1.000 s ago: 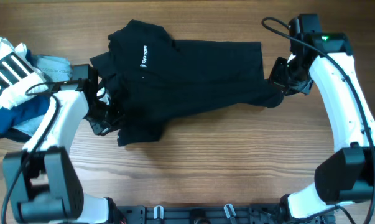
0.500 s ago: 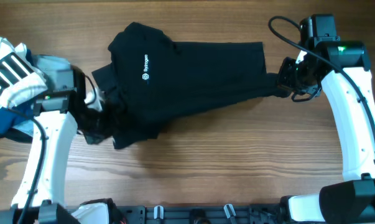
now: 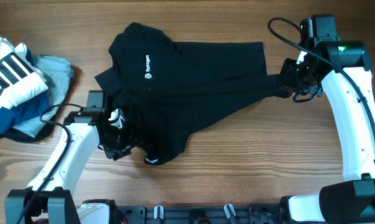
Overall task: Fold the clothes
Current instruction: 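Lift the shirt with both grippers, stretch it, and lay it flat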
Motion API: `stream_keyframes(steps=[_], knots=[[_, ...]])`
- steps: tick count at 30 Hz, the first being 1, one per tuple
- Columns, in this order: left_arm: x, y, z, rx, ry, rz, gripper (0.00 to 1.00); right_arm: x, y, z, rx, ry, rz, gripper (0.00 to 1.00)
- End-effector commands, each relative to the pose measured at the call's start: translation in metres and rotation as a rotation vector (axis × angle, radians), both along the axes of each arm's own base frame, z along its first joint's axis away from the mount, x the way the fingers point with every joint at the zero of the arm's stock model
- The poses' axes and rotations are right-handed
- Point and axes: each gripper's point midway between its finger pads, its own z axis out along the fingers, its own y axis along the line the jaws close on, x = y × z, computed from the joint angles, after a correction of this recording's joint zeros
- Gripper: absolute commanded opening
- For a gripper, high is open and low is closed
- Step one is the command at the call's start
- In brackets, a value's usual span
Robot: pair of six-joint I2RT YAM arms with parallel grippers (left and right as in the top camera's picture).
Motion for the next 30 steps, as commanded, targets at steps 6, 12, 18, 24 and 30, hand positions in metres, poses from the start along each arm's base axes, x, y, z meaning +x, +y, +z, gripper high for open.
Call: stream_keyframes(steps=[6,12,18,24,30], knots=[[-0.002,-0.012,-0.047,0.02,0.08,0.022,0.6,-0.002,-0.007,0.004,-0.033,-0.004,0.009,0.04],[-0.005,-0.01,-0.057,0.029,0.115,0.021,0.04,-0.003,-0.007,0.003,-0.033,0.001,0.01,0.04],[0.036,0.014,0.052,0.023,-0.028,-0.065,0.04,0.001,0.002,0.008,0.032,-0.033,-0.013,0.04],[0.09,0.062,0.25,0.06,-0.531,0.047,0.04,0.004,0.008,0.104,0.08,-0.342,0.039,0.04],[0.06,0.062,0.363,0.142,-0.895,0.059,0.04,-0.034,-0.009,0.195,-0.042,-0.645,0.064,0.04]])
